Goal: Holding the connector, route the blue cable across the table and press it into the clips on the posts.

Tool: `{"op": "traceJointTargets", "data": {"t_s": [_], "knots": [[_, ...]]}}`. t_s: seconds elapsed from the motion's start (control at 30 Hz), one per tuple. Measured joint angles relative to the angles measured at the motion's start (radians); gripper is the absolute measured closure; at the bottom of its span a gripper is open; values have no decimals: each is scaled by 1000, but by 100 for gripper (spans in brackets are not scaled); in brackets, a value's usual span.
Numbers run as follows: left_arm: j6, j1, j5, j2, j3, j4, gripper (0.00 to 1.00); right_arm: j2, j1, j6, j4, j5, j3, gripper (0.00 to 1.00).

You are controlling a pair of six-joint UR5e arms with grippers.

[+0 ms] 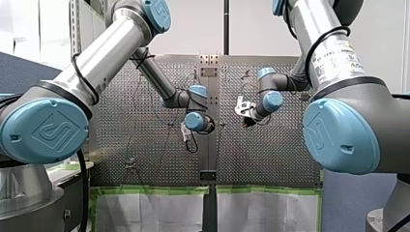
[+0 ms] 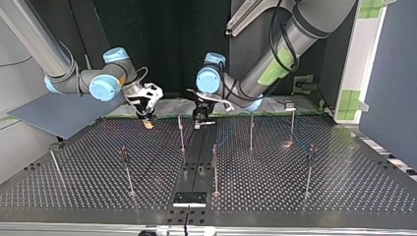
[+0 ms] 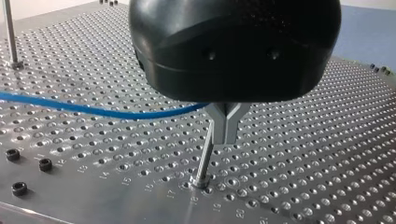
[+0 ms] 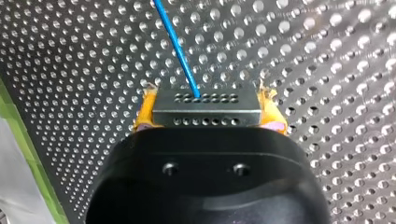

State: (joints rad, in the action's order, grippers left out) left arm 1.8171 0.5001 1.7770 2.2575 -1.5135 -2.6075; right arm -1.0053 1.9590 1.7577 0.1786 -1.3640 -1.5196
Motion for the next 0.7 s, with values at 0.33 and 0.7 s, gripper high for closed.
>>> {"op": "traceJointTargets", "data": {"t_s": [0.33, 0.7], "knots": [[48, -8, -36, 61, 61, 5, 100, 58, -8, -5, 30, 0, 5, 100], [54, -43, -28, 79, 109, -14, 100, 76, -19, 0, 54, -1, 48, 100]]}}
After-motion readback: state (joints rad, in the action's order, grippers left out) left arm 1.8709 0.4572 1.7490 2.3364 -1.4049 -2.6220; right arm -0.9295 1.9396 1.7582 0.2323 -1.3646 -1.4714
